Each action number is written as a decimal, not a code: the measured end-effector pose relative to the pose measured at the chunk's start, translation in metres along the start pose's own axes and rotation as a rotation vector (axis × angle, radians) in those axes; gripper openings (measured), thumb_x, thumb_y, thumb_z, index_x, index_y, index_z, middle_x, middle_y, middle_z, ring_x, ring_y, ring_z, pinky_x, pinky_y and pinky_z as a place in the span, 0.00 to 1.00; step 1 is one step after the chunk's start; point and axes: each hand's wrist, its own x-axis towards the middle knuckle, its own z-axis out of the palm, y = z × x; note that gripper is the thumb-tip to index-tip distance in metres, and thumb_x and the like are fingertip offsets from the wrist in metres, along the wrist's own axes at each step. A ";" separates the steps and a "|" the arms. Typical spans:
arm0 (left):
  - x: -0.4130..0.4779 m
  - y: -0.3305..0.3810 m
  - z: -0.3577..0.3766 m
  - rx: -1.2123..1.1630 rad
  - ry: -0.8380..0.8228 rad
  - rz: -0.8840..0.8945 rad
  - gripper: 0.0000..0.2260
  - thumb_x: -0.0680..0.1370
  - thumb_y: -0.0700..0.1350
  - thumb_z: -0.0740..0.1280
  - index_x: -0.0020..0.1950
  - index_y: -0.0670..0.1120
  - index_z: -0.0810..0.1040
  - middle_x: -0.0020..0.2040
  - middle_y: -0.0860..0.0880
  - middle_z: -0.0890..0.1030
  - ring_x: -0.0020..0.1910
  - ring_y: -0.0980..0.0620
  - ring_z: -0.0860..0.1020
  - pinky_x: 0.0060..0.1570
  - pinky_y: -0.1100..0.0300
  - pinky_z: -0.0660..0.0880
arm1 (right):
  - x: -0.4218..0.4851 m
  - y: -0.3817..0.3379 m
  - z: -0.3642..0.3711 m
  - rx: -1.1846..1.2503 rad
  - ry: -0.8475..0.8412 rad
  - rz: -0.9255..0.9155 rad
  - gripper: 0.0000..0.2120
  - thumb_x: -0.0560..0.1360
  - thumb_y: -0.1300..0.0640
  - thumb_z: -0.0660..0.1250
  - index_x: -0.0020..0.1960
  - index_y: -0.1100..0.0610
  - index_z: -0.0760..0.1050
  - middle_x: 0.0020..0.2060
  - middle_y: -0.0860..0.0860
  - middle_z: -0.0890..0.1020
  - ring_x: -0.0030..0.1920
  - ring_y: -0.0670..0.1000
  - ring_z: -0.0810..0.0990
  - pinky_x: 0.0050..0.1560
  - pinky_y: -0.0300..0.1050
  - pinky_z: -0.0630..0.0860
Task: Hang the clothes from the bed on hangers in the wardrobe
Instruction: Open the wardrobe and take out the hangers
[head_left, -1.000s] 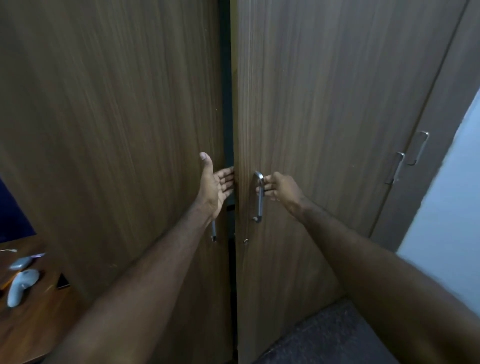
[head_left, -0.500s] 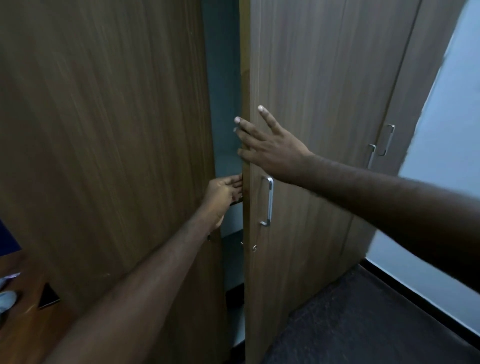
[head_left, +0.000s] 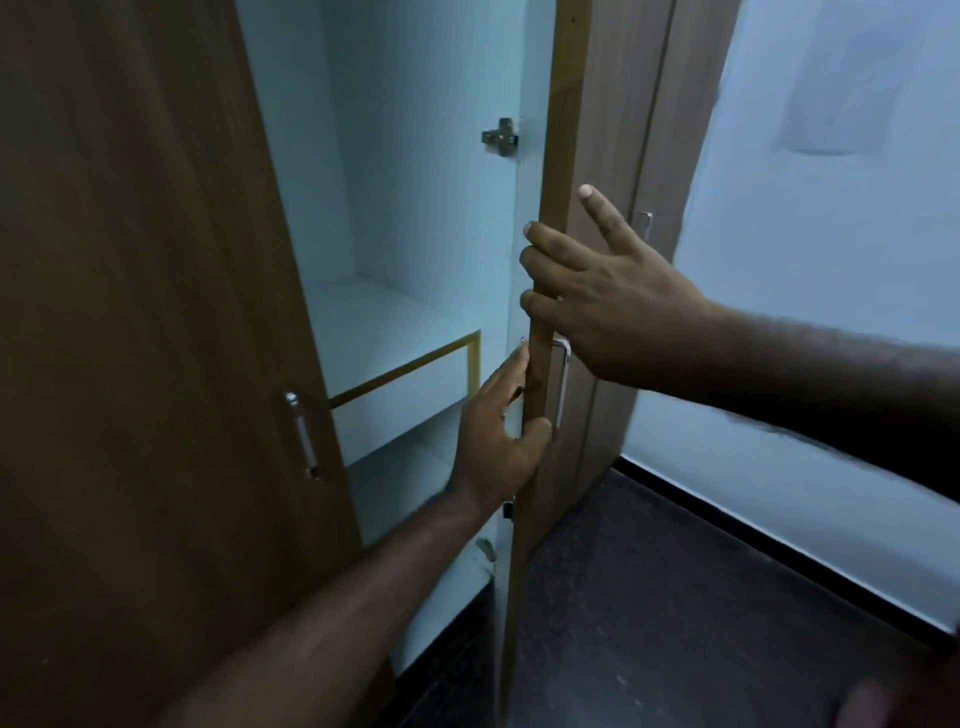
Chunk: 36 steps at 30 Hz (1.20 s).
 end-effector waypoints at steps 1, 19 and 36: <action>0.003 -0.003 0.009 0.020 -0.022 0.044 0.28 0.76 0.46 0.66 0.75 0.46 0.64 0.74 0.54 0.66 0.74 0.57 0.65 0.70 0.65 0.65 | -0.009 0.002 -0.002 -0.013 -0.035 0.025 0.21 0.76 0.52 0.52 0.61 0.56 0.77 0.67 0.60 0.72 0.75 0.61 0.61 0.71 0.74 0.51; 0.097 -0.010 0.176 0.520 -0.316 0.393 0.27 0.72 0.45 0.70 0.69 0.40 0.70 0.70 0.39 0.69 0.70 0.41 0.67 0.64 0.45 0.71 | -0.089 0.057 0.088 -0.030 -0.517 0.532 0.25 0.82 0.43 0.54 0.72 0.56 0.68 0.78 0.62 0.50 0.77 0.68 0.41 0.70 0.75 0.41; 0.149 -0.040 0.178 0.715 -0.624 0.058 0.33 0.79 0.44 0.60 0.80 0.47 0.49 0.80 0.44 0.48 0.79 0.48 0.47 0.76 0.53 0.50 | -0.111 0.099 0.195 0.029 -0.628 0.715 0.24 0.84 0.52 0.48 0.79 0.50 0.53 0.78 0.63 0.39 0.77 0.69 0.39 0.73 0.66 0.36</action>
